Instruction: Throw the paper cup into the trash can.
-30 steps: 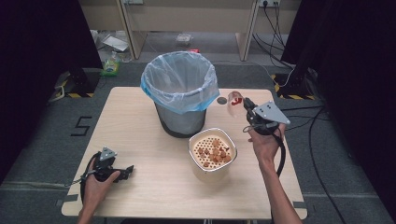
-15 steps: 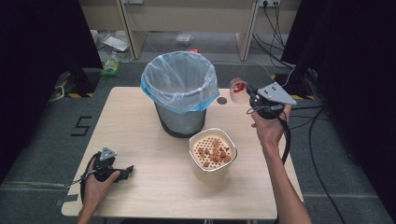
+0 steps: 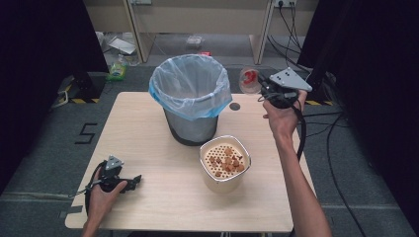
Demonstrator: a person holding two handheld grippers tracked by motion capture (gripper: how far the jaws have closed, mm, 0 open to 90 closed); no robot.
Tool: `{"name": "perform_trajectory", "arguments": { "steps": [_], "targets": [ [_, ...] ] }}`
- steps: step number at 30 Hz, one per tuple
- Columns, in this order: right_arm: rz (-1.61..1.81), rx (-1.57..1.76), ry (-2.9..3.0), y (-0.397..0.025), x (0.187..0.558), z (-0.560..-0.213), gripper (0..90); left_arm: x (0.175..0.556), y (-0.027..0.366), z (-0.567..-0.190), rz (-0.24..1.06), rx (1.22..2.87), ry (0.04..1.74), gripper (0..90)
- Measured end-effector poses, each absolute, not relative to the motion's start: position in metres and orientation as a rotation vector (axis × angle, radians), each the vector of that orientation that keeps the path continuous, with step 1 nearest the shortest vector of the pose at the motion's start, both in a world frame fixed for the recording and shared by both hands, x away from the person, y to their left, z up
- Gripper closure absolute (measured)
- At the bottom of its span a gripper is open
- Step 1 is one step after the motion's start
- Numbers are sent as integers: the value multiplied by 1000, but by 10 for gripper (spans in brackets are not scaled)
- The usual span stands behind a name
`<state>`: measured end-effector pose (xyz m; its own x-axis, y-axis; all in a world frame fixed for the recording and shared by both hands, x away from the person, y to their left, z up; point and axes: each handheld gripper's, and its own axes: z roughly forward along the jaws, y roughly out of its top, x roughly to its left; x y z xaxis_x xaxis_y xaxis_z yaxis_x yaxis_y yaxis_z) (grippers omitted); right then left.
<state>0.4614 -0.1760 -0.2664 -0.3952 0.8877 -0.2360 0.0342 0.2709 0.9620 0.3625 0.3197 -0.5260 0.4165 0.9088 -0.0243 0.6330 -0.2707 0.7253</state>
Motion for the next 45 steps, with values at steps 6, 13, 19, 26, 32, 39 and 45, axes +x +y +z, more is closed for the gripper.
{"name": "perform_trajectory", "arguments": {
  "steps": [6,13,19,26,32,39,45],
  "targets": [
    [1237,830,1672,-163,466,-247,874,362,320,-526,531,2007,1303,0],
    [1246,796,1686,-140,475,-229,873,362,320,-526,531,2007,1303,0],
    [1259,757,1743,-107,485,-225,873,362,320,-526,530,2007,1303,0],
    [1280,730,1823,-70,496,-234,871,362,320,-526,531,2010,1301,0],
    [1265,743,1889,-43,511,-248,868,362,320,-526,531,2010,1300,0],
    [1258,773,1961,-20,523,-260,766,362,320,-526,532,2012,1299,0],
    [1281,792,2009,-21,524,-259,625,362,320,-526,531,2011,1297,0]
  ]
}}
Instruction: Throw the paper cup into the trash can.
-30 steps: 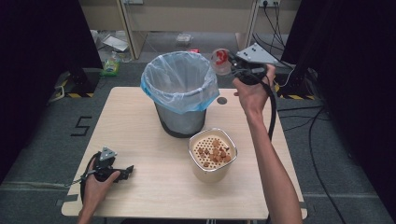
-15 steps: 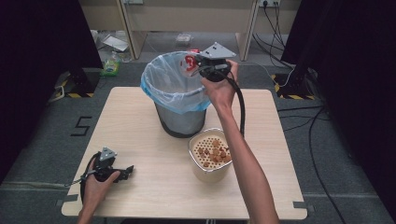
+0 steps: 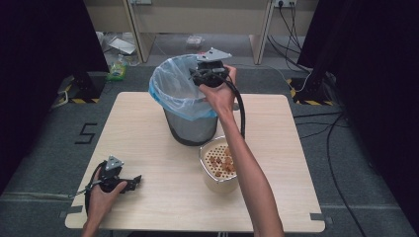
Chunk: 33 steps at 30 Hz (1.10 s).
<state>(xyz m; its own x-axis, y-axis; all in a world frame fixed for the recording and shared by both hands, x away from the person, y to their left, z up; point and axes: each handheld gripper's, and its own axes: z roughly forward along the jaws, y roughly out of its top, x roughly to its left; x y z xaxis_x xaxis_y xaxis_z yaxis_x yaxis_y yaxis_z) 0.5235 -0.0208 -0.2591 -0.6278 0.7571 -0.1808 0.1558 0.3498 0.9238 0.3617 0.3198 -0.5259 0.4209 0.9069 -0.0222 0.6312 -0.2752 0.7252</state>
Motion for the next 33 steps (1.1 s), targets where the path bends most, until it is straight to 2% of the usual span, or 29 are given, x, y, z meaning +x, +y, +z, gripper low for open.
{"name": "perform_trajectory", "arguments": {
  "steps": [14,23,33],
  "targets": [
    [1258,878,1939,-104,491,-254,447,361,320,-526,534,2011,1298,0],
    [1229,929,1925,-147,471,-266,396,361,320,-526,534,2011,1298,0],
    [1169,967,1935,-178,454,-295,378,361,320,-526,534,2011,1299,0]
  ]
}}
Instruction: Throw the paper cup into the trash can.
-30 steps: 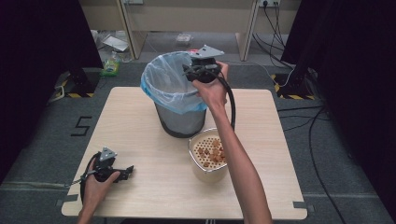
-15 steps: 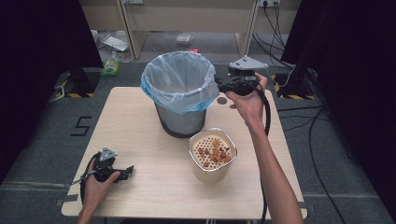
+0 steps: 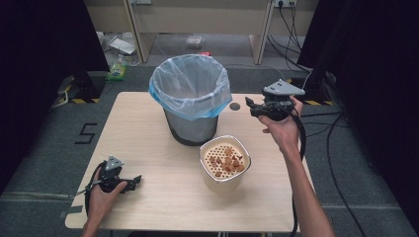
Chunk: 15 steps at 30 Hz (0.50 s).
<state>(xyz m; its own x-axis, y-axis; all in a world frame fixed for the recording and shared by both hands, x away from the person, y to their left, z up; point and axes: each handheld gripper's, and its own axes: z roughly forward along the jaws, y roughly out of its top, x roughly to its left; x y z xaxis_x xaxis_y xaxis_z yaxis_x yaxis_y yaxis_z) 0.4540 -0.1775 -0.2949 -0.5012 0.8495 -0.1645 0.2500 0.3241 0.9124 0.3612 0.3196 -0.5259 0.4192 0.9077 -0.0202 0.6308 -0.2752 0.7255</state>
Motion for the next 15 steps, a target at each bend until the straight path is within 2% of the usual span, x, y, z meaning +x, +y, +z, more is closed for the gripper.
{"name": "perform_trajectory", "arguments": {
  "steps": [15],
  "targets": [
    [1080,1055,1973,-218,424,-363,367,361,320,-526,535,2011,1300,0]
  ]
}}
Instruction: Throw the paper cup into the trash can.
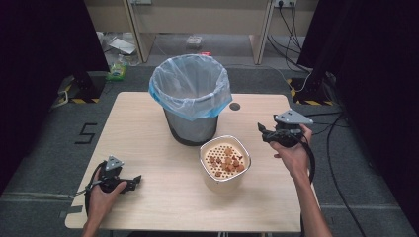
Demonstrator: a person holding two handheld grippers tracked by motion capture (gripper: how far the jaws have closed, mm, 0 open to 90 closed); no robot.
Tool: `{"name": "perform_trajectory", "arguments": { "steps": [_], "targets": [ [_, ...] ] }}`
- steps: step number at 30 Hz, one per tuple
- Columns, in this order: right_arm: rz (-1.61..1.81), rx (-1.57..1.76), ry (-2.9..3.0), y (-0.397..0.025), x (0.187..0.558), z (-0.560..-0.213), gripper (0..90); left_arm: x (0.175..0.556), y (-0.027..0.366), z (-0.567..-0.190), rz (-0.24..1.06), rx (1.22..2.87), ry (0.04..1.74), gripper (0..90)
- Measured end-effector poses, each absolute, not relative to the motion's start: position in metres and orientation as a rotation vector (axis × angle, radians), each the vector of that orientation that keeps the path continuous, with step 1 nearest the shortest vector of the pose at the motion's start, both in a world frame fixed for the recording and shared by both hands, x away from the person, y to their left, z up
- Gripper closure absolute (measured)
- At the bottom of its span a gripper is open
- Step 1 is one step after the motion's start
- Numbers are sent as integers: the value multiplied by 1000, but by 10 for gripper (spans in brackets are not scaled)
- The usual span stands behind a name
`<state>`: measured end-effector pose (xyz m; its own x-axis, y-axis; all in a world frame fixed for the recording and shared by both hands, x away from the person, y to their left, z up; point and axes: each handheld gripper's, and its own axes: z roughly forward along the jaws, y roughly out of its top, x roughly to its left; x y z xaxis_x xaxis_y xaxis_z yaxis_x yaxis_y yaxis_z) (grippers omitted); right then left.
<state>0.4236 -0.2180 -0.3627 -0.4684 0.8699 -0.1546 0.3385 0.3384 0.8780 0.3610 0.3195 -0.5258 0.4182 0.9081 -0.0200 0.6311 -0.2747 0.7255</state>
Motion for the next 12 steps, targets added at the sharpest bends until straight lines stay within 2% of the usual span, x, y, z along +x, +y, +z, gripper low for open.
{"name": "perform_trajectory", "arguments": {
  "steps": [12],
  "targets": [
    [1058,1126,1988,-230,410,-408,359,361,320,-526,536,2009,1301,0]
  ]
}}
